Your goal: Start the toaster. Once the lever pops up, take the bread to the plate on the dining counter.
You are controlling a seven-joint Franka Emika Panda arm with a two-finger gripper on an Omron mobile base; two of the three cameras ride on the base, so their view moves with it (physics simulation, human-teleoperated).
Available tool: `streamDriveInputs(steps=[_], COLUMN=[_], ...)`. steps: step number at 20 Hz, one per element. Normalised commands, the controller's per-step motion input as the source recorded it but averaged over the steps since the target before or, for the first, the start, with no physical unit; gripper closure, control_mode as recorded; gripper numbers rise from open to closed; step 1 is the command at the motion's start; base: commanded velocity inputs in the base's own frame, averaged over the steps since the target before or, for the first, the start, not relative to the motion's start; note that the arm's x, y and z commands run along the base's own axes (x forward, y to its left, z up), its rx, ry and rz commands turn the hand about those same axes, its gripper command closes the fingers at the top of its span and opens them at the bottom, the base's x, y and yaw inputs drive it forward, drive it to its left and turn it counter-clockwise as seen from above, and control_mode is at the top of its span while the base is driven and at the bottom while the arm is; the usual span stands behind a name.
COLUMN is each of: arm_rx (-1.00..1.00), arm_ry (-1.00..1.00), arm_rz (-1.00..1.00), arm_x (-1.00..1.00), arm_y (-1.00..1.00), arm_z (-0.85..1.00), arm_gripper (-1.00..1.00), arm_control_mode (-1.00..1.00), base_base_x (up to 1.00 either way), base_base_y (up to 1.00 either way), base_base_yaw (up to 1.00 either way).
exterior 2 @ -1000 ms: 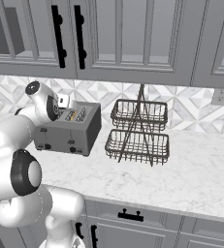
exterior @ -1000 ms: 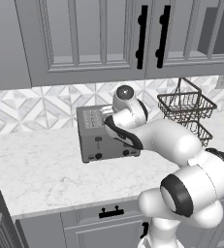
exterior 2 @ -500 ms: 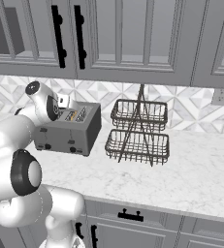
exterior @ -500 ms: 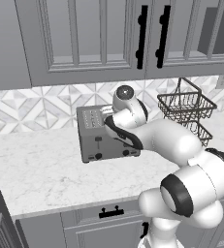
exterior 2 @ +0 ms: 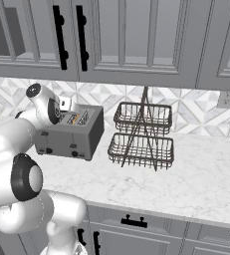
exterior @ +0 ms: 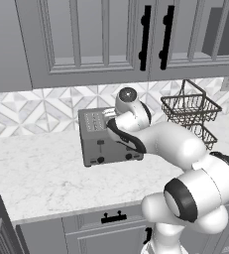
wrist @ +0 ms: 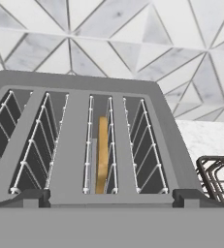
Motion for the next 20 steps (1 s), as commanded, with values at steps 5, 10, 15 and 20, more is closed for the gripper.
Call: streamDriveInputs(steps=[5,10,15,20], arm_rx=[0.00,0.00,0.00,0.00], arm_ry=[0.00,0.00,0.00,0.00], arm_rz=[0.00,0.00,0.00,0.00], arm_x=[0.00,0.00,0.00,0.00], arm_y=[0.00,0.00,0.00,0.00], arm_z=[0.00,0.00,0.00,0.00], arm_gripper=[-1.00,-1.00,-1.00,-1.00], arm_control_mode=[-1.00,-1.00,-1.00,-1.00], base_base_x=[0.00,0.00,0.00,0.00], base_base_y=[0.00,0.00,0.00,0.00], base_base_yaw=[0.00,0.00,0.00,0.00])
